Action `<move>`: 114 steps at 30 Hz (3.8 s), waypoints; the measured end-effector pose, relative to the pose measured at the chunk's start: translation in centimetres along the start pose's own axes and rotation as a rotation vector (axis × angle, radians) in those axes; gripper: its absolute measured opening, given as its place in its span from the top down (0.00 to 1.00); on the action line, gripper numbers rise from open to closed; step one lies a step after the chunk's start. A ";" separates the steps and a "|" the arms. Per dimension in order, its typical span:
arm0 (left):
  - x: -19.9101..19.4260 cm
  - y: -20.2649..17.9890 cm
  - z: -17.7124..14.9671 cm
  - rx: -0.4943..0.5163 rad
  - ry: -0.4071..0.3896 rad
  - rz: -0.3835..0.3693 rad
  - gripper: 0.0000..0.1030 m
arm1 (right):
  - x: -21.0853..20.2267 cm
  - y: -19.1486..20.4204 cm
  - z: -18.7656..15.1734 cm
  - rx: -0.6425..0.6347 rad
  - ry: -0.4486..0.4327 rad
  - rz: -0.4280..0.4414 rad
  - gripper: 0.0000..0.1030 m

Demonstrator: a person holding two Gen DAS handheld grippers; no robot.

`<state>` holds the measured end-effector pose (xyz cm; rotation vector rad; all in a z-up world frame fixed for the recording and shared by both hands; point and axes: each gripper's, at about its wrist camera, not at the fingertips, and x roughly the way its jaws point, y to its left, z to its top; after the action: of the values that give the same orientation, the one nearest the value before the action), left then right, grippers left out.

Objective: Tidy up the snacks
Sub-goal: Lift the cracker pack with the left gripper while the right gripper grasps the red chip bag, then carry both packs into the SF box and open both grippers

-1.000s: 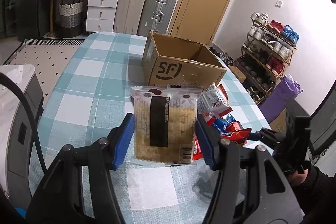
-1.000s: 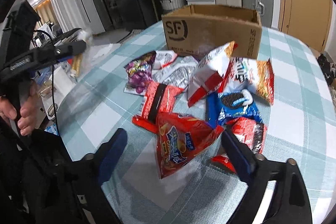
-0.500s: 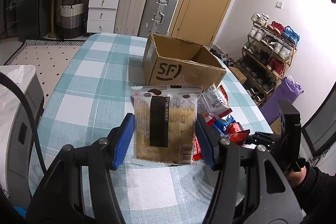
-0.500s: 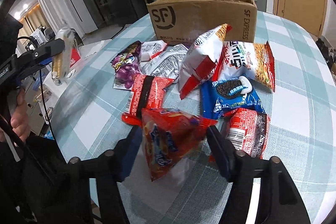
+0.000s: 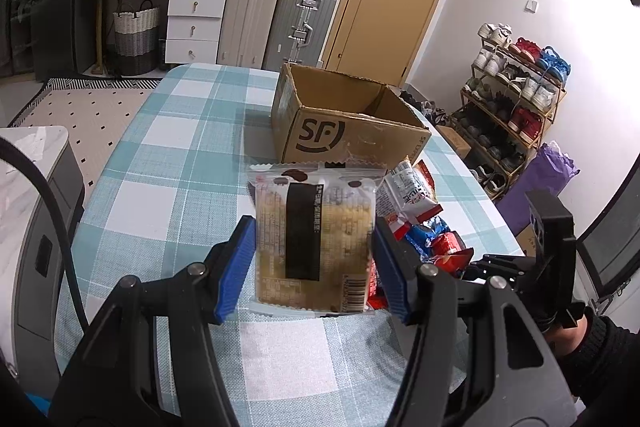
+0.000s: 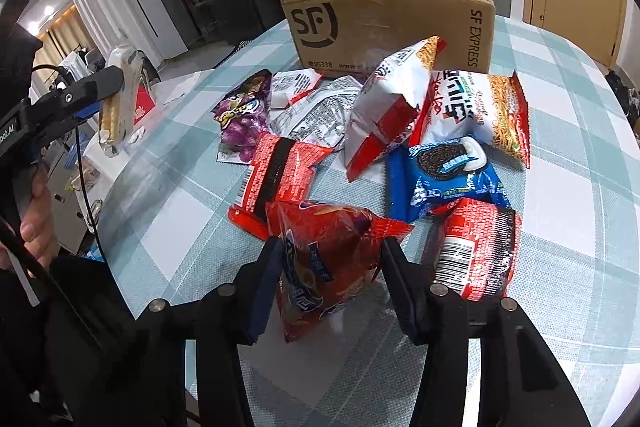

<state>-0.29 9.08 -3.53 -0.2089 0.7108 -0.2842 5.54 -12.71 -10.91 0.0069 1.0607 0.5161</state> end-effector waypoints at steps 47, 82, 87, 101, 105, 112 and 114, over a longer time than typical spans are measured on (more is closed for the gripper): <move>1.5 -7.1 6.0 0.090 -0.016 -0.001 0.46 | -16.1 1.2 5.7 0.050 -0.517 0.090 0.59; 14.2 -10.1 24.8 0.208 0.013 0.120 0.46 | -9.4 -7.7 24.7 0.168 -0.436 0.020 0.59; 18.8 -9.6 25.9 0.207 0.047 0.127 0.46 | -6.1 -9.4 25.9 0.171 -0.396 0.003 0.59; 32.2 -7.3 26.2 0.220 0.199 0.148 0.46 | 2.4 -12.8 27.0 0.163 -0.261 -0.046 0.59; 34.3 -6.3 25.3 0.178 0.244 0.138 0.46 | 3.7 -13.4 27.0 0.169 -0.219 -0.044 0.59; 35.0 -6.5 24.3 0.192 0.232 0.161 0.33 | 3.4 -13.1 26.7 0.125 -0.230 -0.061 0.49; 34.3 -6.9 24.0 0.195 0.213 0.169 0.26 | 2.9 -12.7 26.6 0.119 -0.242 -0.074 0.45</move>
<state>39.21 -6.42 -4.72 0.0688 0.8999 -0.2138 33.91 -16.42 -3.22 0.1317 0.8495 0.3736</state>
